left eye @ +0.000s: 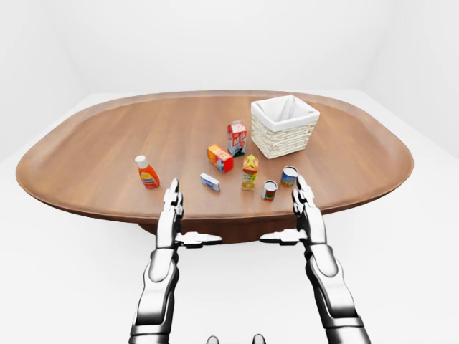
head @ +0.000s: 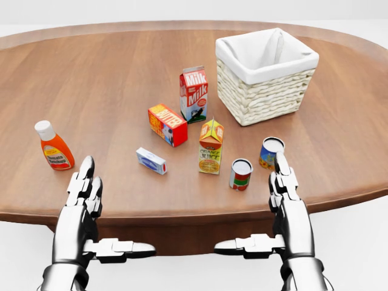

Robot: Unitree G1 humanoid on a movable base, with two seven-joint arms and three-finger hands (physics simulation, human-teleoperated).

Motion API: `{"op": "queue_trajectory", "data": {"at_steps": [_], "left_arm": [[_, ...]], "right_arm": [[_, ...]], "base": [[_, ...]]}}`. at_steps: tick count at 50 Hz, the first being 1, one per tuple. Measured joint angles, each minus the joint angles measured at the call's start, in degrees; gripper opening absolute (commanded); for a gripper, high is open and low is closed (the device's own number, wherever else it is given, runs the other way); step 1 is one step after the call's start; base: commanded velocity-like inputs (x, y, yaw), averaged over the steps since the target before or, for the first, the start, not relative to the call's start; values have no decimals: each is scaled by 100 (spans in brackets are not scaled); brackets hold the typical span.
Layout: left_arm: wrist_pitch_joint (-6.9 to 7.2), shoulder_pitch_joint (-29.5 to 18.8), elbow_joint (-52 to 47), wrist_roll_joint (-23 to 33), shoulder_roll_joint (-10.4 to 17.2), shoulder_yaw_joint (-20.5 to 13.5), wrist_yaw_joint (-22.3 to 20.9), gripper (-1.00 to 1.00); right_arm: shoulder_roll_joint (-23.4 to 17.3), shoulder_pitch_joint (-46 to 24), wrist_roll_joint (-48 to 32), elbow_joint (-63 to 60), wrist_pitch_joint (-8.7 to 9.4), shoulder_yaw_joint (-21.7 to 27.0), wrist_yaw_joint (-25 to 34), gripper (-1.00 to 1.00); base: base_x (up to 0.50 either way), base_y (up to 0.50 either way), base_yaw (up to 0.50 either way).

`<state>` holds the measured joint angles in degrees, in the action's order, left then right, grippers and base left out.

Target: Pick up the alphabet soup and the tomato sauce, and put them in the basket.

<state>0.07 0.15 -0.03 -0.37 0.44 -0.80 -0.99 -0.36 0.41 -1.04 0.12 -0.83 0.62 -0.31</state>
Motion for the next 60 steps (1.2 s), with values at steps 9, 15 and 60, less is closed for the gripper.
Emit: {"op": "queue_trajectory", "data": {"at_steps": [9,15,60], "left_arm": [[17,13,5,-17,41,-74,-100,100],[-43,41,-10,0,51,-90,-128,100],[-507,494,-1110,135,8,-131,-2,100]], "right_arm": [[-27,97,-234,-145,-43,22,-85,100],[-33,187,-443,-310,-155,3,-168,100],[34,821,-1448,-1880,-417,-161,-699,100]], "base": [[0,0,0],[0,0,0],[0,0,0]]}}
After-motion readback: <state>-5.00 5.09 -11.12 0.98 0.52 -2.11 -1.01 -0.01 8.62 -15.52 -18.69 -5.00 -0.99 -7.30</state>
